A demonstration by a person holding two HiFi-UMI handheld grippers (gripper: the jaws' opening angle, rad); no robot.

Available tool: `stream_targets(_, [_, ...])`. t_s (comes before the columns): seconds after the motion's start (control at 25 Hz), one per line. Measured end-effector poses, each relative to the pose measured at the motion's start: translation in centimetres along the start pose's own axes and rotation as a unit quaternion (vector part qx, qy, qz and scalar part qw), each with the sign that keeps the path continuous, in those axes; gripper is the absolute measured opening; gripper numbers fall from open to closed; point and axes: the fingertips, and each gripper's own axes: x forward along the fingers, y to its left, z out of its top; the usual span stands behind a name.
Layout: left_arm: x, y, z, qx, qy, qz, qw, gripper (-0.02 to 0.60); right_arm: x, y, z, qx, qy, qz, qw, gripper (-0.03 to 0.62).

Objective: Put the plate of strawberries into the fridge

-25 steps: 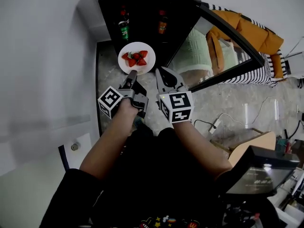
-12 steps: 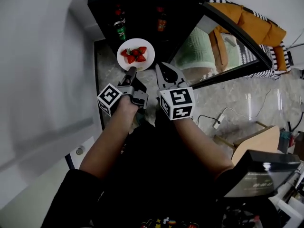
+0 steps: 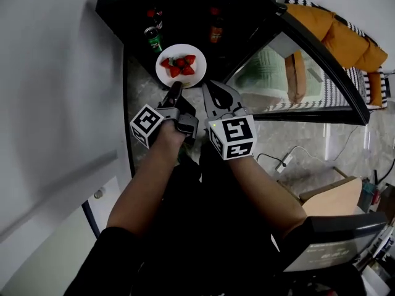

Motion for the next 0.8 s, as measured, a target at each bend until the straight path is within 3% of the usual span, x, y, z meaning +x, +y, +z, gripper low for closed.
stream_targets(0.8, [7.9, 5.4, 2.0, -0.004, -0.03, 0.027, 0.9992, 0.017, 8.1, -5.8, -5.0, 0.017, 0.018, 0.008, 1.0, 0.006])
